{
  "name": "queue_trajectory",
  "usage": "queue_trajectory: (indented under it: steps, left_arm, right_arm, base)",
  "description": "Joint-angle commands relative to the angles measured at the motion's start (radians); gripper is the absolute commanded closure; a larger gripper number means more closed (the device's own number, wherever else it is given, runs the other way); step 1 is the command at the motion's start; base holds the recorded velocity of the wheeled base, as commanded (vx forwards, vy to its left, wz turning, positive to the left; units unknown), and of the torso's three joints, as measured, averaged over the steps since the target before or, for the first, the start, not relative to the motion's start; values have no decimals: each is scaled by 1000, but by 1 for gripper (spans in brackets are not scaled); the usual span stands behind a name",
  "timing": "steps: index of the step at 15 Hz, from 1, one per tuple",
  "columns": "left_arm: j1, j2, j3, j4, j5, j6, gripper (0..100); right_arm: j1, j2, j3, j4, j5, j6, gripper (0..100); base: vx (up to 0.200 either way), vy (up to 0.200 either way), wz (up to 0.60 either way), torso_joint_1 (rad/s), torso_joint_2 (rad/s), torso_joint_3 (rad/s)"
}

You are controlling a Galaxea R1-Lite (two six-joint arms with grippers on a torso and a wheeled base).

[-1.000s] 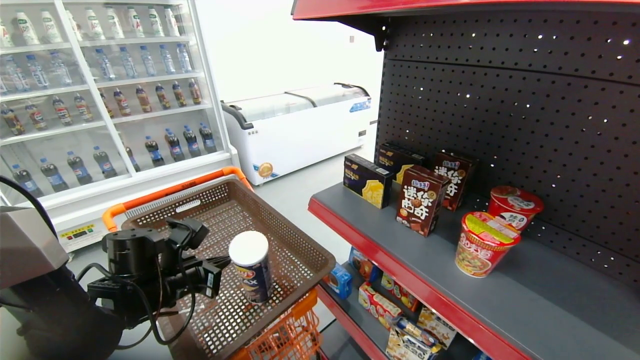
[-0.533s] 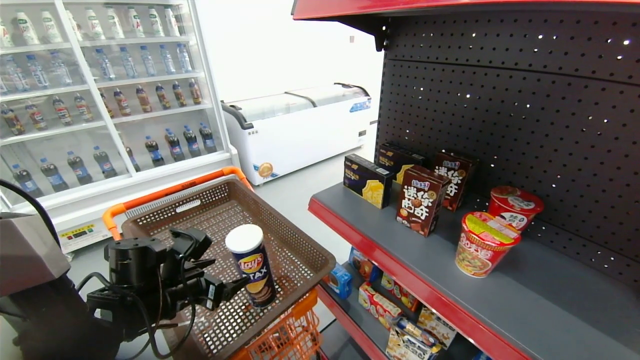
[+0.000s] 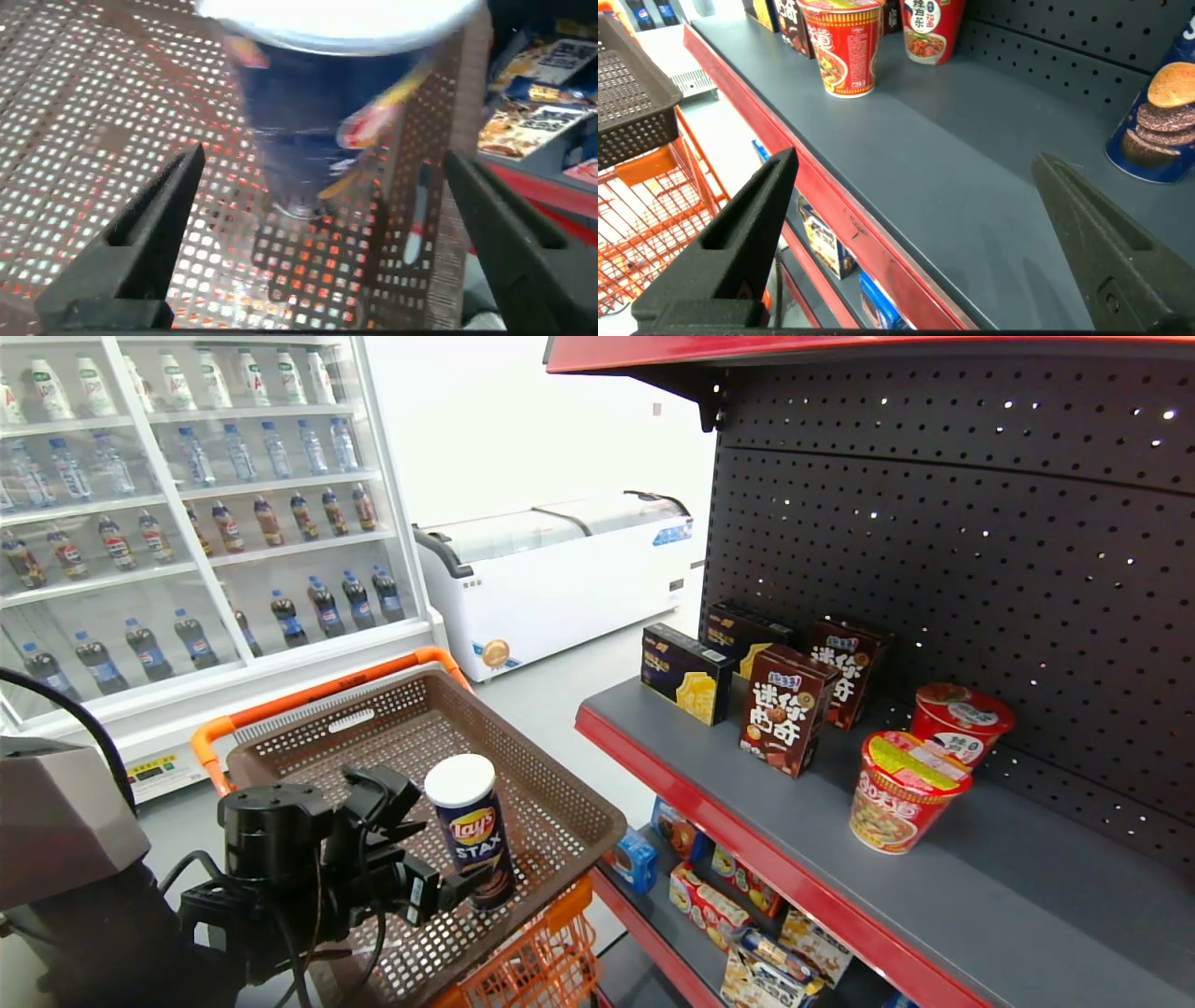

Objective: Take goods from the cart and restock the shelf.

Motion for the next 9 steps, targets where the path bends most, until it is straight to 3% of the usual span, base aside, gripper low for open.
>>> queue_trajectory:
  steps: [1, 5, 6, 9]
  left_arm:
    - [-18, 46, -13, 1, -1, 0, 0]
    - [-13, 112, -84, 1, -1, 0, 0]
    - [-4, 153, -151, 4, -2, 0, 0]
    - [-9, 205, -239, 10, -5, 1, 0]
  right_arm:
    - [-1, 0, 0, 0, 0, 0, 0]
    - [-1, 0, 0, 0, 0, 0, 0]
    - [-1, 0, 0, 0, 0, 0, 0]
    - [-1, 0, 0, 0, 0, 0, 0]
  base:
    - [0, 0, 0, 0, 0, 0]
    - [0, 0, 0, 0, 0, 0]
    - [0, 0, 0, 0, 0, 0]
    - [0, 0, 0, 0, 0, 0]
